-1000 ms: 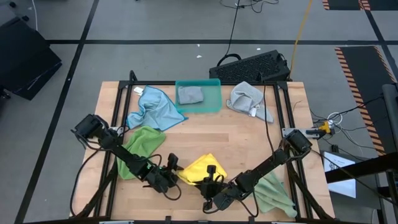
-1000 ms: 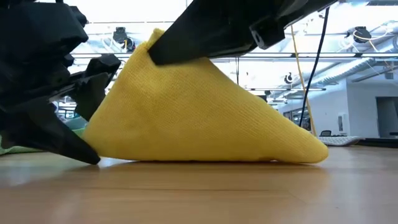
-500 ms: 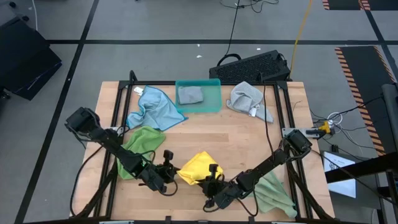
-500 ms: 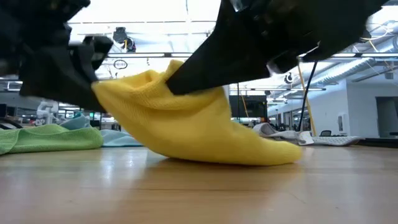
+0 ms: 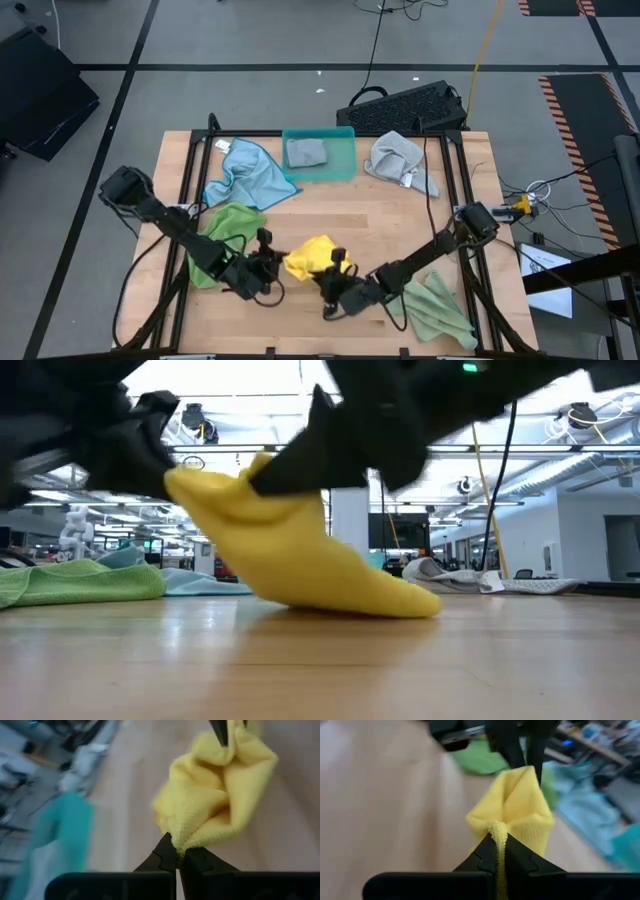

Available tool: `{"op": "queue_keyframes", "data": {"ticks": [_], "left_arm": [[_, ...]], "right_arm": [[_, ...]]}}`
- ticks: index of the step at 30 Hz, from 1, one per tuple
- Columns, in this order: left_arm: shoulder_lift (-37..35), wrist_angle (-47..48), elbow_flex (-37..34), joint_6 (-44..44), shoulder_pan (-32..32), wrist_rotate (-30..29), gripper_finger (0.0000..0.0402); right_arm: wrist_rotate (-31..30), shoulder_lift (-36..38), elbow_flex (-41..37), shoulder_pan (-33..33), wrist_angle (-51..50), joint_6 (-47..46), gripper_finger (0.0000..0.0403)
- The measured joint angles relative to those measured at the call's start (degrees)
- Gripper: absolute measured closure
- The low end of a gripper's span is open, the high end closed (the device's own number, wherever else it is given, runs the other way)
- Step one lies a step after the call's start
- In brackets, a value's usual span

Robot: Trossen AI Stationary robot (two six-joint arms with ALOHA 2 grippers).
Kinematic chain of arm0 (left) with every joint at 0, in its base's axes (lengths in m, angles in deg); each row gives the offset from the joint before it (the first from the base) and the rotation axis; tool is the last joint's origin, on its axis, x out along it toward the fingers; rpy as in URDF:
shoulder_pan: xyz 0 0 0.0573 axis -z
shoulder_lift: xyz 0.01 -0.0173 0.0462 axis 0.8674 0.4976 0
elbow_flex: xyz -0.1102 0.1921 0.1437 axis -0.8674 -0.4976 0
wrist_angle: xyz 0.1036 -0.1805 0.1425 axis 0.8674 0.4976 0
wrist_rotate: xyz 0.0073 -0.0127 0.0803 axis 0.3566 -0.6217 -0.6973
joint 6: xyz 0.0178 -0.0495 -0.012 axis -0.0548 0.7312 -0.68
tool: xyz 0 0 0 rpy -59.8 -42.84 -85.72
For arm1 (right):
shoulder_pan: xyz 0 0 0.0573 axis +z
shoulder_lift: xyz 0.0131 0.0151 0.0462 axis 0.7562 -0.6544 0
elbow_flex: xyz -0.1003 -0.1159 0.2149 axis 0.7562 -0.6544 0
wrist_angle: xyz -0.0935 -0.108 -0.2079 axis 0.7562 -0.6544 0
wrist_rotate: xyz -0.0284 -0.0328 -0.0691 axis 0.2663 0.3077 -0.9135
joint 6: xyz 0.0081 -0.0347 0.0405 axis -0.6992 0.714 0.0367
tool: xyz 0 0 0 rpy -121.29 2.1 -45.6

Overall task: Fold microfiber towels
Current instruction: Fold the yellow microfiber cloth

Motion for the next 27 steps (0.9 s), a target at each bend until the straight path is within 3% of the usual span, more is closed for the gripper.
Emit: {"op": "queue_keyframes", "data": {"ticks": [4,8,11,14,19,22,27], "left_arm": [[-5.4,3.5,0.0,1.1,-2.9,-1.6,0.0399],[-12.1,10.1,0.0,3.1,-3.9,-5.9,0.0399],[-17.1,12.1,0.0,4.4,-3.8,-6.4,0.0400],[-19.3,14.1,0.1,8.7,-3.0,-1.9,0.0400],[-18.5,19.5,0.0,19.5,-1.4,12.2,0.0400],[-14.9,16.6,0.0,23.8,0.0,17.7,0.0400],[-5.4,6.0,0.0,24.4,2.6,20.7,0.0401]], "right_arm": [[1.2,3.8,0.0,-3.6,-0.9,4.4,0.0394],[9.0,8.5,0.0,-8.2,-2.4,6.4,0.0394],[15.6,10.8,0.0,-12.5,-5.1,1.4,0.0394],[23.9,11.7,-1.1,-15.3,-4.7,-4.5,0.0394],[33.3,11.7,-4.0,-14.3,-3.0,-15.1,0.0394],[36.9,11.7,-6.4,-12.9,-1.3,-21.3,0.0394],[37.4,9.2,-11.8,-9.9,9.4,-29.8,0.0394]]}}
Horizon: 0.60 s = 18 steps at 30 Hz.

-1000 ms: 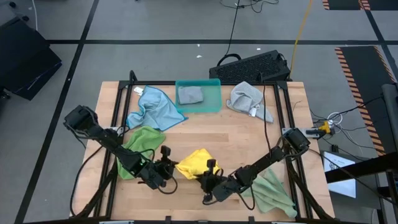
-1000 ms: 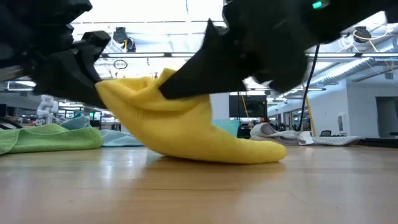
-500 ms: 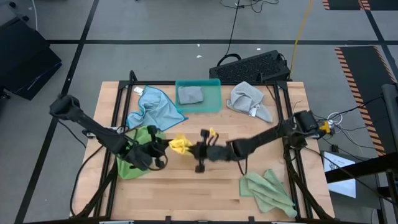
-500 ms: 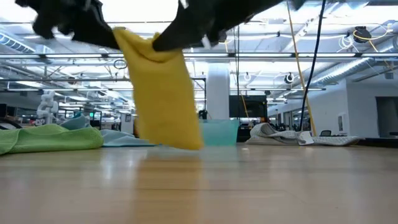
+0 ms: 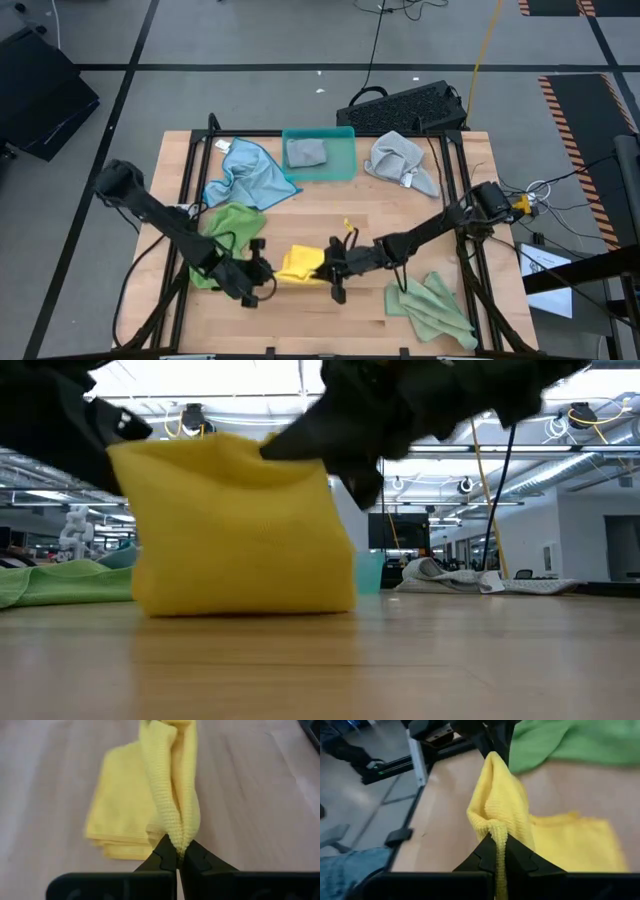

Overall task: Fold microfiber towels
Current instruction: Fold the yellow microfiber cloth

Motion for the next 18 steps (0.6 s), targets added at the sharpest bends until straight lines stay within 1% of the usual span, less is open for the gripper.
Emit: {"op": "queue_keyframes", "data": {"ticks": [2,5,9,12,14,18], "left_arm": [[3.3,-4.1,0.0,0.1,0.7,1.1,0.0400],[6.6,-7.7,0.0,1.8,1.4,2.6,0.0400],[8.5,-10.5,0.0,3.3,1.5,3.5,0.0395],[8.9,-11.4,0.0,4.6,1.5,3.9,0.0397],[8.9,-12.4,0.0,4.9,1.6,6.2,0.0399],[9.0,-18.2,0.0,3.4,1.7,12.4,0.0393]], "right_arm": [[-0.2,-1.5,-1.3,1.2,2.7,-2.5,0.0394],[-1.0,-3.2,-2.1,3.0,5.4,-5.8,0.0394],[-3.2,-4.3,-2.2,4.2,5.7,-8.5,0.0394],[-3.4,-5.0,-2.2,5.2,5.7,-8.9,0.0394],[-3.1,-5.1,-2.2,6.3,5.8,-8.7,0.0394],[0.1,-5.0,-2.2,7.4,8.5,-6.7,0.0394]]}}
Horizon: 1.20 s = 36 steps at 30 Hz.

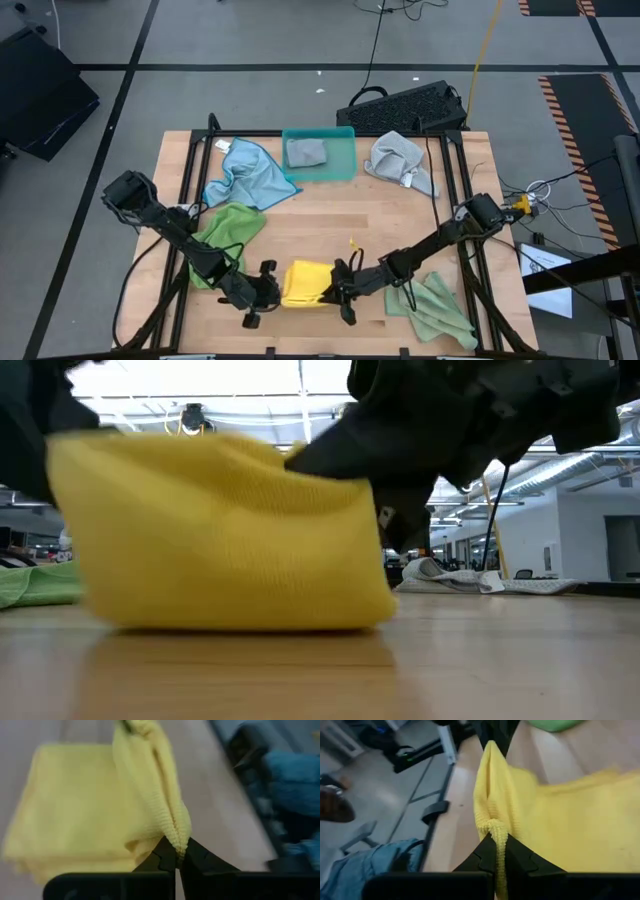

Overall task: Fold microfiber towels
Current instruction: Fold the yellow microfiber cloth

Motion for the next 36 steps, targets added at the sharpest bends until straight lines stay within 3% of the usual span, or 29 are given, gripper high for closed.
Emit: {"op": "queue_keyframes", "data": {"ticks": [8,13,21,32,36], "left_arm": [[0.0,3.5,0.0,-0.8,-0.7,-1.6,0.0394],[0.0,9.3,0.0,1.4,-3.0,-5.1,0.0395],[0.0,14.4,0.0,1.2,-6.0,-6.0,0.0390],[0.0,14.4,0.0,0.9,-8.0,-6.2,0.0381],[0.0,13.9,0.0,1.3,-8.1,-6.7,0.0387]], "right_arm": [[0.4,0.0,0.0,0.4,-0.8,2.2,0.0394],[-6.1,0.0,0.0,-0.8,-6.4,-0.9,0.0394],[-9.7,0.0,0.0,-1.9,-8.8,-1.1,0.0394],[-13.3,0.0,0.0,-1.9,-9.9,-1.8,0.0391],[-17.2,0.0,0.0,-1.5,-9.9,-2.0,0.0362]]}}
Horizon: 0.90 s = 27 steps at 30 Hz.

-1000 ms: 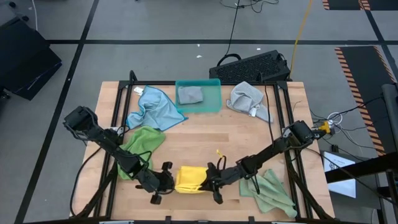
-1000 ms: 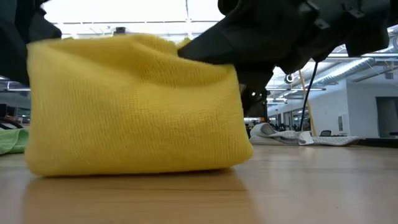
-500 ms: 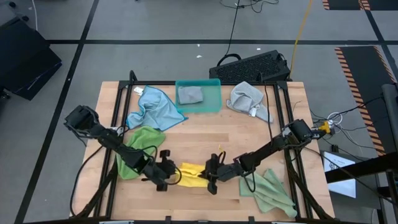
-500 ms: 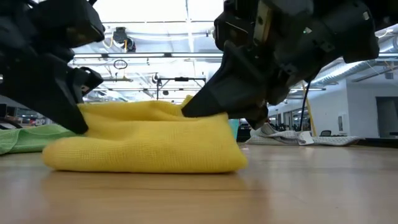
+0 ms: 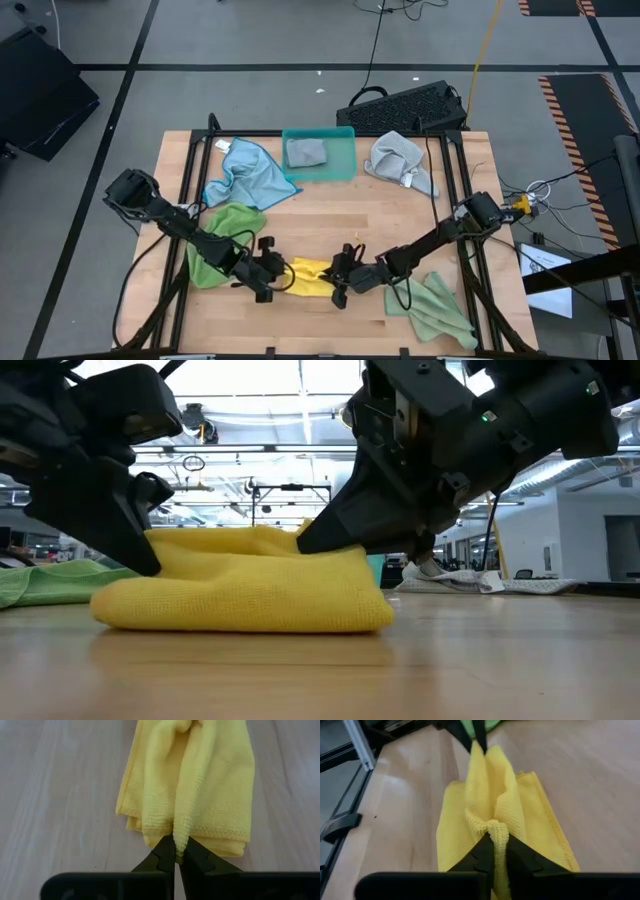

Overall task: Fold microfiber towels
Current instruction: Fold the yellow microfiber cloth

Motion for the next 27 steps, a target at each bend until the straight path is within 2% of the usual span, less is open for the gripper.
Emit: {"op": "queue_keyframes", "data": {"ticks": [5,13,19,23,27], "left_arm": [[0.0,-0.3,0.0,1.7,0.3,-2.4,0.0383],[0.0,0.2,0.0,3.6,-0.2,-12.0,0.0304],[-0.3,0.3,0.0,3.8,-1.1,-12.2,0.0262],[-2.1,0.6,0.0,0.8,-1.2,-12.1,0.0257],[-5.0,1.6,0.0,-1.9,-1.5,-12.0,0.0257]], "right_arm": [[-1.5,0.0,0.0,0.0,-0.2,-1.9,0.0303],[-6.1,2.0,0.0,0.0,-5.5,-6.5,0.0230],[-11.1,5.2,0.0,0.8,-12.4,-7.6,0.0221],[-15.3,6.6,0.0,1.9,-14.9,-5.2,0.0220],[-15.1,6.8,0.0,2.7,-15.1,-3.6,0.0221]]}}
